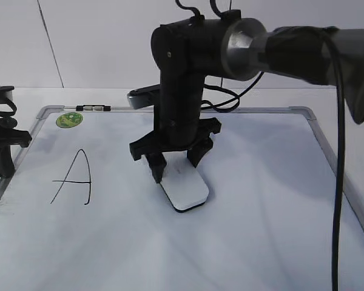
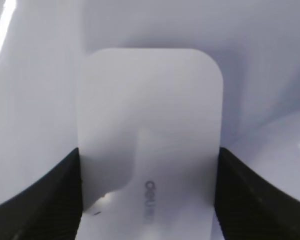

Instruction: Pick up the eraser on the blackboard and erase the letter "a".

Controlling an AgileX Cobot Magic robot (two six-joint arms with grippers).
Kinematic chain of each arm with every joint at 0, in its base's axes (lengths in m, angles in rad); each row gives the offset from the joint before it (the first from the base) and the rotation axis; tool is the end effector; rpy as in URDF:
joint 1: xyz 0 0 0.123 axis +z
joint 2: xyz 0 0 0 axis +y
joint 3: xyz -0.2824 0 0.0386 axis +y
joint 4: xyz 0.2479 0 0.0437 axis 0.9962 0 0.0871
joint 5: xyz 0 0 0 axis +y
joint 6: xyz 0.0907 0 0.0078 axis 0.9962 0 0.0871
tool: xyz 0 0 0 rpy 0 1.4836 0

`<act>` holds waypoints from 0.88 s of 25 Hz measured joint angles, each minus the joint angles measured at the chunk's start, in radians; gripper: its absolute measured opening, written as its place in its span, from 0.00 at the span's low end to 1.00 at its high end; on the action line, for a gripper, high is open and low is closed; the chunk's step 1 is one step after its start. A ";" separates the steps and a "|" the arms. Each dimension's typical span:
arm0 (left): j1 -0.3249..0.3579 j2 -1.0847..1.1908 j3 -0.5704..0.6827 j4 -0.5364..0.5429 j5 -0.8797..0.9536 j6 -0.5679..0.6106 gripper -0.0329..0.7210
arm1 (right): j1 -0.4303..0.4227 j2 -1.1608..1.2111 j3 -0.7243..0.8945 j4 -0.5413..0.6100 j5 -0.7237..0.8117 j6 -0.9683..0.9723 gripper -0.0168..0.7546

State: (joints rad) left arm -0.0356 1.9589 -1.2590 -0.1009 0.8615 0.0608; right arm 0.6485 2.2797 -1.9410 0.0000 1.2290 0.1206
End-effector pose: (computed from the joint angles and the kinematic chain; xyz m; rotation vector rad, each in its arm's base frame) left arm 0.3687 -0.0201 0.1532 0.0522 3.0413 -0.1195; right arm 0.3742 0.2836 0.1804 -0.7977 2.9516 0.0518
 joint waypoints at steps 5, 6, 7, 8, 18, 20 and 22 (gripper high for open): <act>0.000 0.000 0.000 0.000 0.000 0.000 0.06 | 0.003 0.000 0.000 0.020 0.000 0.000 0.73; 0.000 0.000 0.000 0.000 0.000 0.000 0.06 | 0.001 0.000 0.000 0.022 0.000 0.000 0.73; 0.000 0.000 0.000 0.000 0.000 0.000 0.06 | -0.001 -0.002 0.000 0.026 -0.002 0.000 0.73; 0.000 0.000 0.000 0.000 0.000 0.000 0.06 | -0.006 -0.005 0.000 0.032 -0.002 0.000 0.73; 0.000 0.000 0.000 0.000 0.000 0.000 0.06 | -0.062 -0.109 0.037 0.041 -0.004 0.004 0.73; 0.000 0.001 0.000 0.000 0.000 0.000 0.06 | -0.092 -0.139 0.072 0.041 -0.004 0.007 0.73; 0.000 0.001 0.000 0.000 0.000 0.000 0.06 | -0.133 -0.180 0.120 0.041 -0.004 0.011 0.73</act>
State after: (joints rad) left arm -0.0356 1.9595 -1.2590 -0.1009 0.8615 0.0608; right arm 0.5159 2.0996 -1.8213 0.0410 1.2254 0.1319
